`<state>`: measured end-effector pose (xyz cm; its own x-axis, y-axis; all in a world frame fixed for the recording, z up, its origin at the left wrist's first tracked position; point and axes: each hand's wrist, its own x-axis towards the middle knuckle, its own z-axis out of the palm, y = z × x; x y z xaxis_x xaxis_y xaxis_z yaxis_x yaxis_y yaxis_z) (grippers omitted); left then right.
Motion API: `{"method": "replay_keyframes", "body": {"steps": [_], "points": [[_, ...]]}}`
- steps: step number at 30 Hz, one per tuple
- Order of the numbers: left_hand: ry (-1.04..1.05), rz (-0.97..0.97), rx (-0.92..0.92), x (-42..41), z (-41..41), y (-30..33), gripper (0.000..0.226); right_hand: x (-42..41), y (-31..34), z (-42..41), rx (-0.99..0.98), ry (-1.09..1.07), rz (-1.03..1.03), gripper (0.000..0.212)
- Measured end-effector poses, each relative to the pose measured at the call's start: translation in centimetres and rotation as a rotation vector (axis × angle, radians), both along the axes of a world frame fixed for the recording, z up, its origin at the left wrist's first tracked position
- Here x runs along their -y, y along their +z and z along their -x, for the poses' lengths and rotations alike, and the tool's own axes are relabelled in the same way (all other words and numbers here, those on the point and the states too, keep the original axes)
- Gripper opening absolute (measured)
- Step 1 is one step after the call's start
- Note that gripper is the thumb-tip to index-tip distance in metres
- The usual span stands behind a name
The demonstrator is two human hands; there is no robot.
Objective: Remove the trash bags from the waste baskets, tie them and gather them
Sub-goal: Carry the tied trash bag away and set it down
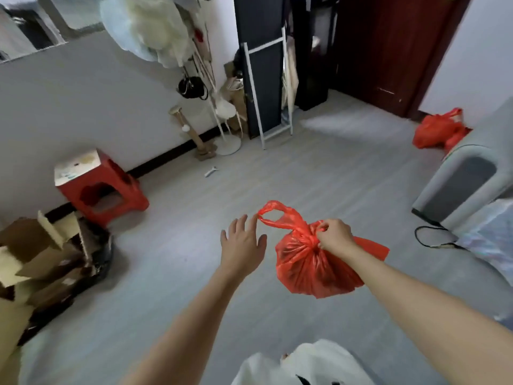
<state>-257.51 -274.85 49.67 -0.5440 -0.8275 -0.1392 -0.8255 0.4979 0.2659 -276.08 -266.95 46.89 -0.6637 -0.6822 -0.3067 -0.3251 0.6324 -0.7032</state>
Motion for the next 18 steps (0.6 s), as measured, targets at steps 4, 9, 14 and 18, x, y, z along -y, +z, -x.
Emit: {"method": "replay_keyframes", "body": {"steps": [4, 9, 14, 18], "points": [[-0.045, 0.008, 0.016, 9.3, 6.6, -0.2, 0.054, 8.4, 0.1, 7.5, -0.038, -0.079, -0.006, 0.018], [-0.124, -0.022, 0.042, 21.8, 17.2, -2.9, 0.052, 18.2, -1.8, 18.4, -0.137, -0.140, -0.050, 0.017], [-0.237, -0.075, 0.035, 34.2, 30.0, -4.0, 0.051, 27.9, -2.1, 29.9, -0.150, -0.229, -0.136, 0.016], [-0.331, -0.096, 0.031, 41.8, 41.7, -2.8, 0.049, 32.5, -0.5, 38.7, -0.128, -0.349, -0.110, 0.016]]}}
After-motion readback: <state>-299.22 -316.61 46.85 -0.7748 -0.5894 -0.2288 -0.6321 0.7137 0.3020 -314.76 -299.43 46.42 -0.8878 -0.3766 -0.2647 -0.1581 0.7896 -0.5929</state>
